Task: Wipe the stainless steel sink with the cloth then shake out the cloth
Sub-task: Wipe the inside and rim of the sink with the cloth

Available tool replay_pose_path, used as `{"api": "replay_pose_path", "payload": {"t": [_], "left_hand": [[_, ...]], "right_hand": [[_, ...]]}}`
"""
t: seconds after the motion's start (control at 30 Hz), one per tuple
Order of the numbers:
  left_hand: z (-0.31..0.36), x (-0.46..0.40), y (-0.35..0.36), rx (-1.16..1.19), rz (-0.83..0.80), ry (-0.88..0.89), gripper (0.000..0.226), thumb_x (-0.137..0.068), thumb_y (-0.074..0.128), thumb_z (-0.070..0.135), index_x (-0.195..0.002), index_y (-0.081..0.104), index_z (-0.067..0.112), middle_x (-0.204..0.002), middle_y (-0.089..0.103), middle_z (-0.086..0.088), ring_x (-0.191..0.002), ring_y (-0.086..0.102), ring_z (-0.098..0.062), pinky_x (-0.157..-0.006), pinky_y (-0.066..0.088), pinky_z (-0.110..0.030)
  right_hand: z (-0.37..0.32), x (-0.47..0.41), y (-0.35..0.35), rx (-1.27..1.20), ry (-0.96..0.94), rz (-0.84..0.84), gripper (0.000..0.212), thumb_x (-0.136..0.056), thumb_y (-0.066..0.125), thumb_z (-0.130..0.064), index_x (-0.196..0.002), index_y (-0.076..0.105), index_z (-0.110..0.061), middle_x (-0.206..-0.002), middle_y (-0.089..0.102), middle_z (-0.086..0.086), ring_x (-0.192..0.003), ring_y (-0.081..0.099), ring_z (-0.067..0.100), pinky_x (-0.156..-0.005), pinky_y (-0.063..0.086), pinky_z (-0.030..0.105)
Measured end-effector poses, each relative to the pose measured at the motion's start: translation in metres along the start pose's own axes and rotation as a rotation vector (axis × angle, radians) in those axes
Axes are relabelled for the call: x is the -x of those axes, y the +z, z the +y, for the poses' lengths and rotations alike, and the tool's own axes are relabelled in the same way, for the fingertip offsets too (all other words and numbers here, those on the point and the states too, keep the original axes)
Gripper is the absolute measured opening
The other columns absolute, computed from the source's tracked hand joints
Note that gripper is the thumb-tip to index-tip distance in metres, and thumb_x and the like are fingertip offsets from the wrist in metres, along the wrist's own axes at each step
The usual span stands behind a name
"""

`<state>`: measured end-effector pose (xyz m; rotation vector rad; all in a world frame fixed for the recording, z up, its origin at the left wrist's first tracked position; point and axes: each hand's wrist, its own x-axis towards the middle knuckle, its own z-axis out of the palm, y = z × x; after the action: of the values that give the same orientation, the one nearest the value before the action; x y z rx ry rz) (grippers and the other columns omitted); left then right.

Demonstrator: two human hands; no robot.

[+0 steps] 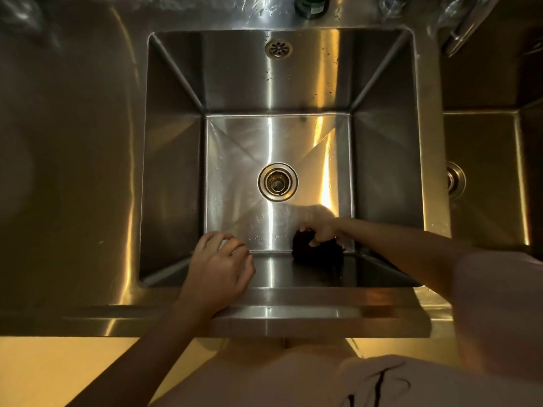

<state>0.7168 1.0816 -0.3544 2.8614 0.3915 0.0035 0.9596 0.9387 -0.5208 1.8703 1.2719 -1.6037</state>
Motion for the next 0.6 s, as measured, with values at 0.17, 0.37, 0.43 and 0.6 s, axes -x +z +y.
{"api": "replay_pose_path", "payload": {"t": [0.17,0.37,0.43,0.6], "left_hand": [[0.002,-0.002,-0.003,0.007,-0.041,-0.031,0.031,-0.089,0.046,0.029,-0.081,0.072,0.014,-0.088,0.07,0.0,-0.091,0.061,-0.023,-0.089,0.041,-0.038],[0.002,-0.002,-0.003,0.037,-0.03,-0.025,0.03,-0.089,0.046,0.026,-0.08,0.071,0.013,-0.089,0.07,-0.002,-0.089,0.061,-0.026,-0.084,0.044,-0.039],[0.001,-0.002,-0.002,0.048,-0.025,-0.021,0.028,-0.088,0.047,0.025,-0.08,0.07,0.012,-0.089,0.069,-0.003,-0.089,0.061,-0.026,-0.082,0.044,-0.039],[0.001,-0.001,-0.001,0.064,-0.028,-0.027,0.029,-0.087,0.047,0.026,-0.081,0.071,0.012,-0.091,0.07,-0.004,-0.089,0.061,-0.026,-0.082,0.046,-0.039]], "right_hand": [[0.004,0.043,-0.018,-0.281,-0.053,-0.105,0.041,-0.087,0.066,-0.031,-0.123,0.049,-0.042,-0.132,0.046,0.0,-0.12,0.049,0.031,-0.088,0.054,0.041],[-0.013,0.16,-0.042,-0.582,-0.165,-0.142,0.042,-0.094,0.059,-0.012,-0.128,0.047,-0.033,-0.133,0.04,-0.002,-0.115,0.05,0.026,-0.088,0.054,0.049],[-0.01,0.19,-0.042,-0.633,-0.211,-0.13,0.037,-0.093,0.059,-0.008,-0.121,0.049,-0.032,-0.121,0.047,-0.002,-0.108,0.054,0.022,-0.088,0.052,0.046],[-0.015,0.191,-0.045,-0.649,-0.204,-0.105,0.044,-0.089,0.062,-0.003,-0.124,0.046,-0.026,-0.121,0.047,0.001,-0.104,0.057,0.021,-0.082,0.056,0.039]]}}
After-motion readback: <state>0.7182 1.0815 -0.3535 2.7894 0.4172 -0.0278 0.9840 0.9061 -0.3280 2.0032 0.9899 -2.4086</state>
